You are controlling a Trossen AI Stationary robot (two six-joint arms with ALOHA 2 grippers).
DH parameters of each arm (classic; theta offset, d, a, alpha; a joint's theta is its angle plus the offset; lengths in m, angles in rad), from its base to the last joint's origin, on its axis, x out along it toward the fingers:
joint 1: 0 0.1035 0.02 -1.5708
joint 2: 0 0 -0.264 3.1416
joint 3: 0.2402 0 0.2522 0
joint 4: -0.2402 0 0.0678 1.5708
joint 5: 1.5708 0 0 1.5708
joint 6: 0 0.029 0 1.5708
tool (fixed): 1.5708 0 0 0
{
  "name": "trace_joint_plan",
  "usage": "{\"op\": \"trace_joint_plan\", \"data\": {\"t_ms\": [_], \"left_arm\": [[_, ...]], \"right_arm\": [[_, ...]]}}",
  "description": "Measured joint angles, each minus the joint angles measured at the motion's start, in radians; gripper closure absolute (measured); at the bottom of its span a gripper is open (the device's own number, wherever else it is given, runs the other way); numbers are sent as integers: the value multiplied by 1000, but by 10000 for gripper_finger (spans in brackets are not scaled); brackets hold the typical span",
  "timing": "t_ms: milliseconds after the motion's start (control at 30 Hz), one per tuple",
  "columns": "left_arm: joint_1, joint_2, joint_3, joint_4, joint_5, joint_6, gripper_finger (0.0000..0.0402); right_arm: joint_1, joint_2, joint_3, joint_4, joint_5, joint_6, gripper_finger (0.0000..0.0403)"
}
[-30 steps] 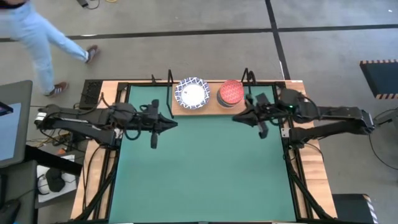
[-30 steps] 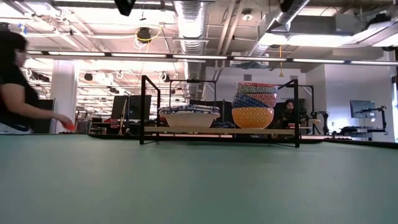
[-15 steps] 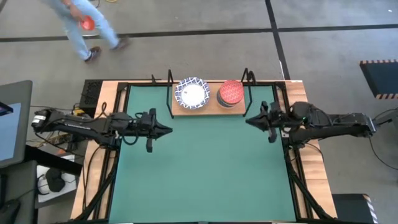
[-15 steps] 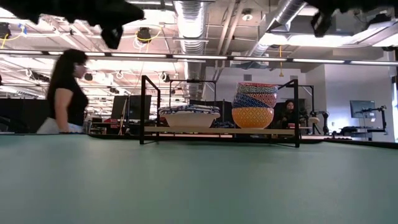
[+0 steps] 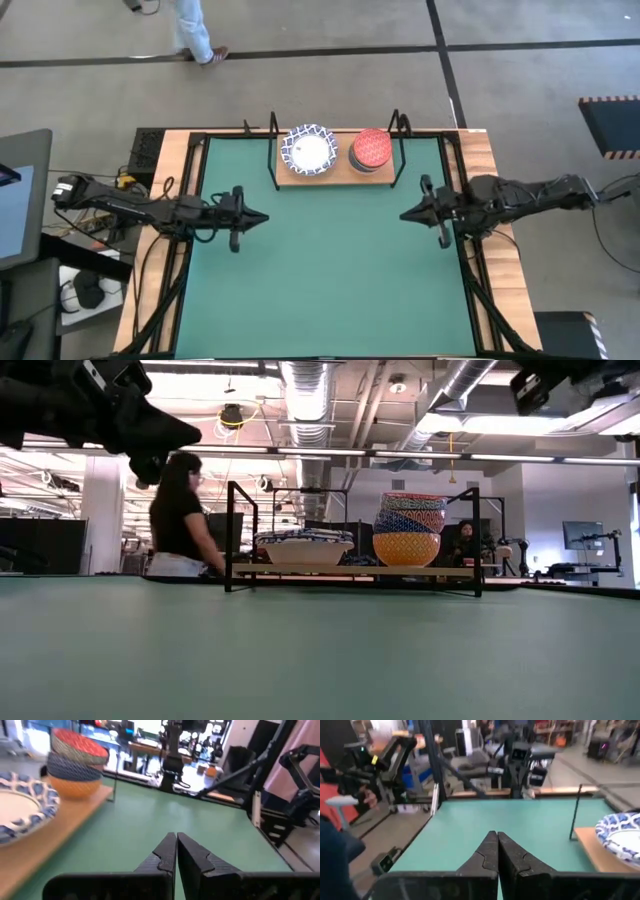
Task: Place and stack bowls onto a shelf
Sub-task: Return to Home Position
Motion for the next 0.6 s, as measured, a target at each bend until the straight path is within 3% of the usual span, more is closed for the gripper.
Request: {"op": "trace_joint_plan", "data": {"t_ms": [200, 367, 600], "left_arm": [[-1, -91, -4, -74, 13, 40, 401], [-1, -203, -4, -129, 30, 219, 401], [27, -400, -4, -280, 15, 258, 401]], "right_arm": [[20, -99, -165, 163, 63, 45, 385], [9, -170, -228, 206, 64, 52, 385], [-30, -287, -281, 204, -56, 53, 382]]}}
